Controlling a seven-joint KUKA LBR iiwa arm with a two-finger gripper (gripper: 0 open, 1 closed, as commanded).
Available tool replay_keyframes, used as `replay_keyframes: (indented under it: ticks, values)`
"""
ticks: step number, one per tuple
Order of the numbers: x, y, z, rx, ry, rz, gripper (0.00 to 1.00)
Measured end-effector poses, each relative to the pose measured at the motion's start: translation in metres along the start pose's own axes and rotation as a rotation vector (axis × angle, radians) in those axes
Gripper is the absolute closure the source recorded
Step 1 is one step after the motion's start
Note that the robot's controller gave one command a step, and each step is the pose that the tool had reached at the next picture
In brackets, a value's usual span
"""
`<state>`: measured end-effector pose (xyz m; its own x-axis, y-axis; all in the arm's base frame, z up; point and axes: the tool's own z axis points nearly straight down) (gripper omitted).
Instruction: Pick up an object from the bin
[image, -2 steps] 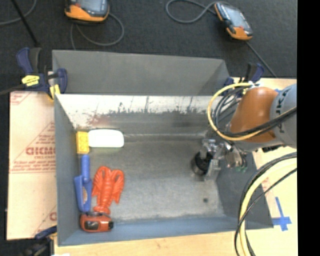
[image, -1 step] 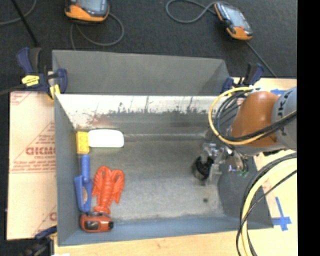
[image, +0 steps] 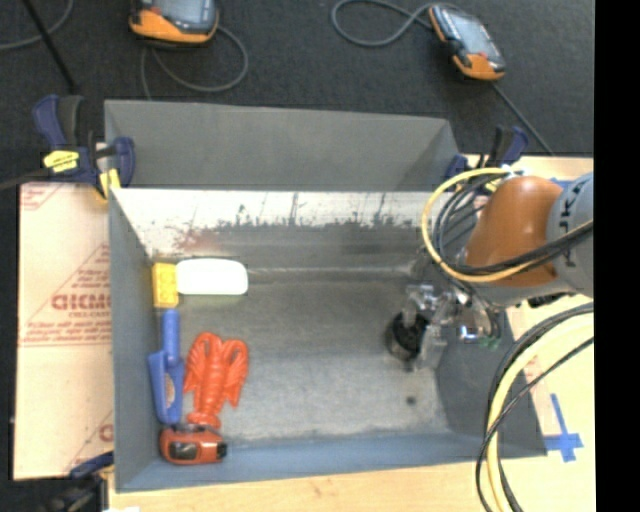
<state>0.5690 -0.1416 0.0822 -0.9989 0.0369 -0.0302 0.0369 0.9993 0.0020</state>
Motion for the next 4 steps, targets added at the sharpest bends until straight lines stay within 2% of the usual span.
replay_keyframes:
  ticks: [1,2,3,4]
  values:
    - [0.000,-0.005,0.001,-0.003,0.001,-0.002,1.00]
    - [0.020,-0.004,-0.001,0.004,-0.016,-0.001,1.00]
    - [0.032,-0.003,-0.001,0.006,-0.018,-0.001,1.00]
    - [0.024,0.000,0.001,0.009,0.005,0.029,1.00]
